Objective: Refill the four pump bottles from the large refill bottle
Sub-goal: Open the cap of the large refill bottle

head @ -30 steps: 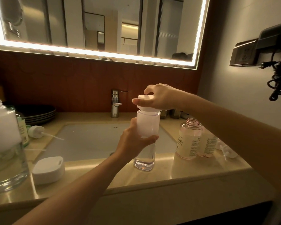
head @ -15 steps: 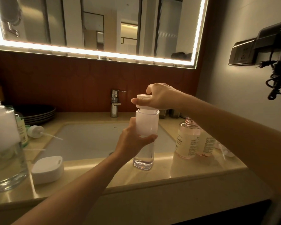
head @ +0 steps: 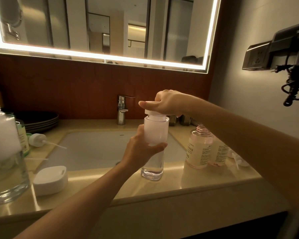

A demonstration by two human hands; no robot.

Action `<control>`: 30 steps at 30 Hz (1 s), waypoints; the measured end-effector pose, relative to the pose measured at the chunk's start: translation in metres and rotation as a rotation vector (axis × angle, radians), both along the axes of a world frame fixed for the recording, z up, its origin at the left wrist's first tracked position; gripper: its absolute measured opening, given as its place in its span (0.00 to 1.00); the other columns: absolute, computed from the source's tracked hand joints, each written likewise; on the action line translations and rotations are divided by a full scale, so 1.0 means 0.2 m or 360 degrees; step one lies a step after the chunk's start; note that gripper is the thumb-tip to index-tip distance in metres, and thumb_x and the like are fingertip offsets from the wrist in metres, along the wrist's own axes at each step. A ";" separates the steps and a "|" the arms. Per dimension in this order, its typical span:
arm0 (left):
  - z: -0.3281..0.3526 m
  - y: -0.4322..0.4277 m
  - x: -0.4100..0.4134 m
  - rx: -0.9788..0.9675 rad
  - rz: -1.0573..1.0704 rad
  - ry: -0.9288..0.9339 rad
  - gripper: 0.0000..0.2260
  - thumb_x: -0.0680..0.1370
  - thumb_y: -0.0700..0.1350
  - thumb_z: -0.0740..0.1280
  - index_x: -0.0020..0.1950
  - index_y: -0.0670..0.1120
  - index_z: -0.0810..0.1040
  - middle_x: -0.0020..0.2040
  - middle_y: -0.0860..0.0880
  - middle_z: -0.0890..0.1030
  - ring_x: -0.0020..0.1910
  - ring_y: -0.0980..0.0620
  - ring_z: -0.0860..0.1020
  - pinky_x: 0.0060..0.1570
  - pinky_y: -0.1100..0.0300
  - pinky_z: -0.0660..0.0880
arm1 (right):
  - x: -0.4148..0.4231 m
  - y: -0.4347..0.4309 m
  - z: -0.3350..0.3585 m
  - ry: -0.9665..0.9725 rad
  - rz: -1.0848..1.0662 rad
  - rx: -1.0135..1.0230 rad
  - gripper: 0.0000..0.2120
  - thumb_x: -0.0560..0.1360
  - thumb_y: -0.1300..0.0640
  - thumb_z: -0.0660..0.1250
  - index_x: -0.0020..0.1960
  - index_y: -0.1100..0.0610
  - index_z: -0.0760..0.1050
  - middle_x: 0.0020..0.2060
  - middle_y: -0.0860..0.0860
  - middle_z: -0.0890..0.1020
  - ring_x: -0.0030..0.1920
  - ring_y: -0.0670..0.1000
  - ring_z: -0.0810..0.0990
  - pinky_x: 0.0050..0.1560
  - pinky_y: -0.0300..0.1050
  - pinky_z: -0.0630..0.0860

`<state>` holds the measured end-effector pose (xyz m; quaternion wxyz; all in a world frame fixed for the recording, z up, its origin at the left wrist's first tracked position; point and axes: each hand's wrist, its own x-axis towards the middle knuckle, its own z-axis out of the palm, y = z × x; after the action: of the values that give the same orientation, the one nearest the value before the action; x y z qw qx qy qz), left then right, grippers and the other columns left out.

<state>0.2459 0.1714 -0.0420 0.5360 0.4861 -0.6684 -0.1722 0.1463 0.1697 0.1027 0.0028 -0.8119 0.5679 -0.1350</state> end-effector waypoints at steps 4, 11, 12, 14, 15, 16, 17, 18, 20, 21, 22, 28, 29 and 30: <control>0.00 0.00 0.00 -0.0002 0.0000 -0.0001 0.32 0.67 0.50 0.75 0.66 0.46 0.63 0.56 0.50 0.73 0.53 0.48 0.75 0.49 0.55 0.78 | -0.02 0.01 0.01 -0.0231 0.0174 0.0185 0.24 0.76 0.48 0.63 0.69 0.55 0.64 0.63 0.53 0.70 0.53 0.50 0.70 0.47 0.42 0.71; 0.00 0.00 0.00 -0.0003 0.0006 -0.0002 0.33 0.68 0.50 0.75 0.67 0.46 0.62 0.59 0.47 0.73 0.55 0.48 0.75 0.52 0.55 0.77 | -0.04 -0.01 0.01 -0.0331 0.0240 0.0158 0.34 0.72 0.40 0.63 0.73 0.51 0.57 0.71 0.52 0.64 0.67 0.55 0.67 0.60 0.48 0.70; 0.00 0.00 0.00 -0.0003 0.0003 -0.0003 0.33 0.68 0.50 0.75 0.67 0.46 0.62 0.59 0.46 0.73 0.55 0.48 0.75 0.52 0.54 0.77 | -0.03 -0.02 0.00 -0.0277 0.0232 0.0090 0.34 0.73 0.38 0.62 0.73 0.52 0.58 0.70 0.52 0.65 0.66 0.55 0.68 0.58 0.46 0.70; 0.00 0.00 0.00 -0.0008 0.0007 -0.0010 0.33 0.68 0.50 0.75 0.67 0.45 0.62 0.59 0.46 0.73 0.54 0.48 0.75 0.51 0.55 0.78 | -0.02 -0.02 -0.01 -0.0261 0.0267 0.0034 0.30 0.73 0.40 0.63 0.70 0.53 0.62 0.67 0.52 0.68 0.61 0.52 0.70 0.51 0.41 0.71; 0.00 0.00 0.00 -0.0010 0.0011 -0.0014 0.33 0.68 0.50 0.75 0.67 0.45 0.63 0.59 0.46 0.73 0.54 0.48 0.75 0.51 0.55 0.78 | -0.03 -0.02 -0.01 -0.0303 0.0300 0.0066 0.27 0.74 0.44 0.64 0.69 0.53 0.64 0.66 0.52 0.70 0.58 0.51 0.71 0.47 0.37 0.71; 0.00 0.01 0.00 -0.0008 0.0013 -0.0017 0.33 0.68 0.50 0.75 0.67 0.45 0.63 0.59 0.46 0.73 0.54 0.48 0.75 0.50 0.56 0.78 | -0.03 -0.02 0.00 -0.0371 0.0329 0.0141 0.24 0.74 0.47 0.66 0.68 0.52 0.66 0.64 0.52 0.70 0.56 0.50 0.70 0.43 0.35 0.71; 0.00 0.01 0.00 -0.0006 0.0015 -0.0016 0.33 0.68 0.50 0.75 0.67 0.45 0.63 0.59 0.47 0.73 0.54 0.49 0.75 0.50 0.56 0.77 | -0.04 -0.02 0.01 -0.0446 0.0355 0.0244 0.23 0.74 0.51 0.67 0.67 0.51 0.66 0.64 0.52 0.71 0.55 0.50 0.70 0.41 0.34 0.72; 0.00 0.01 0.00 -0.0003 0.0018 -0.0014 0.33 0.68 0.50 0.74 0.66 0.45 0.63 0.59 0.47 0.73 0.54 0.49 0.75 0.50 0.57 0.77 | -0.05 -0.02 0.01 -0.0511 0.0381 0.0340 0.24 0.73 0.54 0.68 0.67 0.50 0.66 0.64 0.52 0.70 0.56 0.51 0.71 0.42 0.34 0.72; 0.00 0.01 -0.01 0.0006 0.0023 -0.0013 0.32 0.68 0.50 0.74 0.66 0.45 0.63 0.59 0.47 0.73 0.54 0.49 0.75 0.51 0.56 0.77 | -0.05 -0.02 0.02 -0.0556 0.0412 0.0408 0.25 0.74 0.53 0.67 0.69 0.49 0.64 0.66 0.52 0.69 0.59 0.52 0.70 0.49 0.39 0.74; 0.01 0.01 -0.01 0.0010 0.0020 -0.0009 0.32 0.68 0.50 0.74 0.67 0.45 0.62 0.59 0.47 0.73 0.54 0.49 0.75 0.51 0.56 0.77 | -0.05 -0.02 0.02 -0.0550 0.0402 0.0372 0.27 0.74 0.49 0.66 0.70 0.49 0.62 0.68 0.52 0.67 0.62 0.53 0.69 0.55 0.43 0.73; 0.00 0.01 -0.01 0.0012 0.0016 -0.0003 0.32 0.68 0.50 0.74 0.67 0.46 0.62 0.59 0.47 0.73 0.54 0.49 0.75 0.52 0.55 0.77 | -0.05 -0.02 0.02 -0.0524 0.0367 0.0303 0.28 0.74 0.44 0.64 0.71 0.49 0.60 0.70 0.52 0.65 0.65 0.54 0.68 0.59 0.47 0.71; 0.00 0.01 -0.01 0.0005 0.0010 -0.0011 0.33 0.68 0.50 0.74 0.68 0.45 0.62 0.60 0.47 0.73 0.55 0.48 0.75 0.52 0.54 0.77 | -0.04 -0.04 -0.01 -0.0269 0.0235 0.0063 0.31 0.71 0.35 0.60 0.68 0.53 0.66 0.65 0.52 0.70 0.60 0.52 0.71 0.52 0.44 0.73; 0.00 0.01 -0.01 0.0002 0.0014 -0.0013 0.33 0.68 0.50 0.74 0.68 0.45 0.62 0.60 0.47 0.73 0.55 0.48 0.75 0.52 0.55 0.77 | -0.04 -0.04 -0.02 -0.0291 0.0274 0.0084 0.28 0.73 0.38 0.61 0.66 0.53 0.67 0.63 0.52 0.71 0.57 0.51 0.71 0.48 0.41 0.72; 0.00 0.01 -0.01 -0.0001 0.0017 -0.0013 0.33 0.68 0.50 0.74 0.68 0.45 0.62 0.60 0.47 0.73 0.54 0.49 0.75 0.51 0.56 0.77 | -0.05 -0.03 -0.02 -0.0331 0.0315 0.0115 0.25 0.74 0.42 0.63 0.66 0.53 0.67 0.62 0.52 0.71 0.56 0.50 0.71 0.45 0.38 0.72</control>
<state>0.2444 0.1735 -0.0414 0.5343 0.4900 -0.6682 -0.1671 0.1370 0.1630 0.0994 0.1042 -0.8450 0.4862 -0.1969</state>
